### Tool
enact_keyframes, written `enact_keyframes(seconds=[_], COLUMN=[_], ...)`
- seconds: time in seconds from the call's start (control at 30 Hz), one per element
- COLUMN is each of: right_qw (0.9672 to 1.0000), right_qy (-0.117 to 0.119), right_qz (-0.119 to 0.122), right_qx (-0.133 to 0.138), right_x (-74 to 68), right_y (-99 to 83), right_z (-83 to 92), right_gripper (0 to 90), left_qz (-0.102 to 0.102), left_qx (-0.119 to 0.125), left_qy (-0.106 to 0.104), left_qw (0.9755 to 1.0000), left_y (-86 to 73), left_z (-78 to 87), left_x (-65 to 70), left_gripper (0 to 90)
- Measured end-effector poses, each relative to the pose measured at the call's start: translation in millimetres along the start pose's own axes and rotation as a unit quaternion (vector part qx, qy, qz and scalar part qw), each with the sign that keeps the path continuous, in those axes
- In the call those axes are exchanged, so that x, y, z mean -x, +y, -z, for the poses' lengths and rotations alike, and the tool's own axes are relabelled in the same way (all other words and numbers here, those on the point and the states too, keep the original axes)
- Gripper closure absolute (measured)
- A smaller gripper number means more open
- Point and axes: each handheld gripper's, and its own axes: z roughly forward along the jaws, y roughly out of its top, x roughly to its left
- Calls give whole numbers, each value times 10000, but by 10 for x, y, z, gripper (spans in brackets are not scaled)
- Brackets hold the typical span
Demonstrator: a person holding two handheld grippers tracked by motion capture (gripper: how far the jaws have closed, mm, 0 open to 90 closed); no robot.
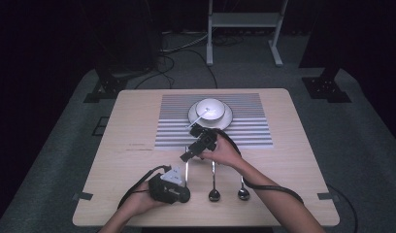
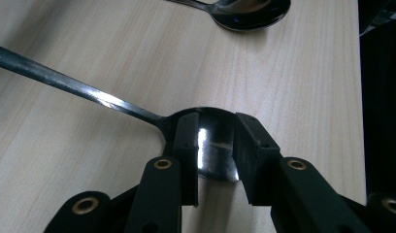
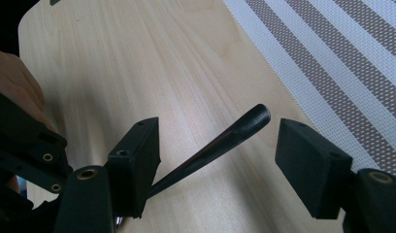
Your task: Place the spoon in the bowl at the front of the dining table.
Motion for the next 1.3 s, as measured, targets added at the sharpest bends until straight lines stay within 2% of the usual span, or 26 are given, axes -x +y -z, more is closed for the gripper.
enact_keyframes(seconds=[0.3,0.53,0.83,1.07,1.3], right_qw=[10000,10000,9998,9996,9996], right_qy=[41,36,-103,-58,-67], right_qz=[-39,-34,-86,-248,-238], right_qx=[-51,-76,-130,-158,-167], right_x=[2,0,13,16,-13], right_y=[31,44,53,73,100], right_z=[-60,-78,-83,-57,-38], right_gripper=[359,432,628,669,688], left_qz=[-26,-28,-30,-3,51], left_qx=[-24,-21,-29,-29,0], left_qy=[0,4,62,94,81], left_qw=[10000,10000,10000,10000,10000], left_y=[1,1,6,3,-3], left_z=[2,2,1,15,24], left_x=[-1,1,9,-9,-15], left_gripper=[715,715,695,644,608])
